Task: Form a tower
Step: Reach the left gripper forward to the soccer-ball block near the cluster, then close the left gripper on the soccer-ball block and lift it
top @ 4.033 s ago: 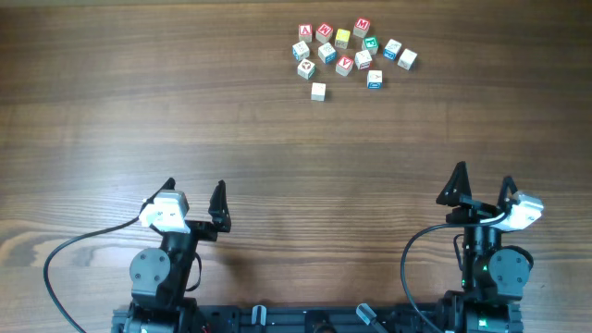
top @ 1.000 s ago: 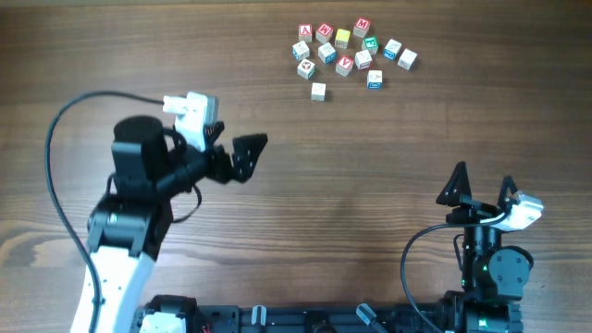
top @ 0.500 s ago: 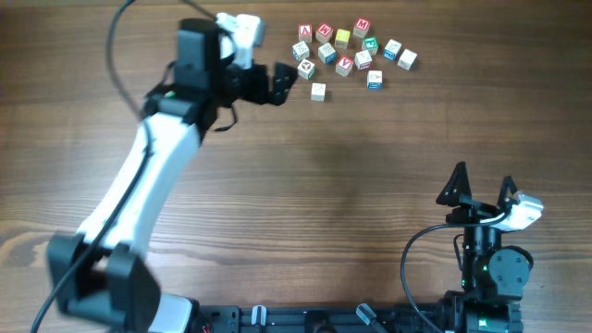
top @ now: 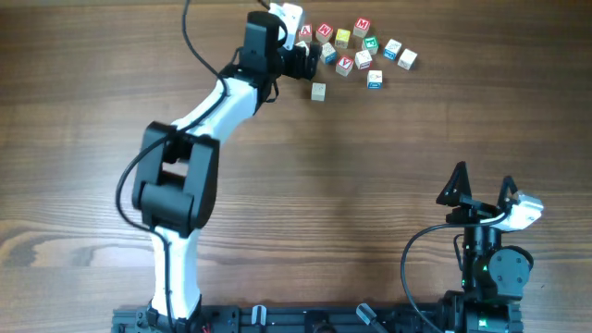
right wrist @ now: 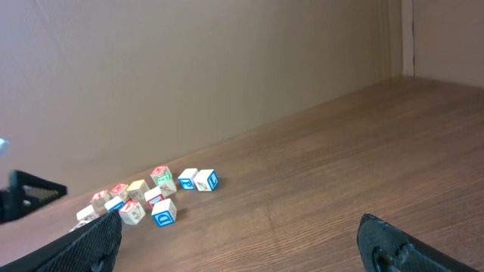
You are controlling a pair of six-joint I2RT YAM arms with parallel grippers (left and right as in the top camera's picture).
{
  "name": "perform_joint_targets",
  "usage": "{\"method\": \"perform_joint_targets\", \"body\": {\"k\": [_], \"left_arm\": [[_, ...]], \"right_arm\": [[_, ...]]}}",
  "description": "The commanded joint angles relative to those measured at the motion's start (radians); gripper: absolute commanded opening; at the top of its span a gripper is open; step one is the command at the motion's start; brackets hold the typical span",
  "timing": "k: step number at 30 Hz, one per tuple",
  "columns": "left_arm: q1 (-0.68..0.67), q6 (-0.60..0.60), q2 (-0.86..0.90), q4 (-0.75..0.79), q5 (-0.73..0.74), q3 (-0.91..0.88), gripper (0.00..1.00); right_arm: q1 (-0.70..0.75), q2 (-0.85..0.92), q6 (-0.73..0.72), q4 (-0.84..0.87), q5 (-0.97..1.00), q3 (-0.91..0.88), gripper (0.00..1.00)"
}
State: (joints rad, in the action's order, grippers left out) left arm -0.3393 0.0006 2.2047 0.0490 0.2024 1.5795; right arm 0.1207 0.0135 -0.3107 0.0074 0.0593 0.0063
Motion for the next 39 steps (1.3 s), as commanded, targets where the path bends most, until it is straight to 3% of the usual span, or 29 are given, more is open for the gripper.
{"method": "perform_joint_targets", "body": {"k": [1,10,20,25,31,39], "left_arm": [[-0.011,0.018,0.094,0.064,-0.021,0.025,0.95],[-0.039,0.018,0.169,0.029,-0.014,0.058,0.84],[-0.038,0.018,0.169,0.007,-0.014,0.058,0.36],[-0.037,0.019,0.147,0.027,-0.022,0.06,0.26],[-0.038,0.019,-0.003,-0.002,-0.048,0.064,0.26],[-0.077,-0.021,-0.264,-0.29,-0.048,0.064,0.26]], "right_arm": [[0.004,-0.006,-0.007,0.003,-0.013,-0.001,1.0],[0.004,-0.006,-0.006,0.003,-0.013,-0.001,1.0],[0.004,-0.006,-0.006,0.004,-0.013,-0.001,1.0],[0.004,-0.006,-0.007,0.003,-0.013,-0.001,1.0],[0.004,-0.006,-0.007,0.003,-0.013,-0.001,1.0],[0.004,-0.006,-0.007,0.003,-0.013,-0.001,1.0]]}}
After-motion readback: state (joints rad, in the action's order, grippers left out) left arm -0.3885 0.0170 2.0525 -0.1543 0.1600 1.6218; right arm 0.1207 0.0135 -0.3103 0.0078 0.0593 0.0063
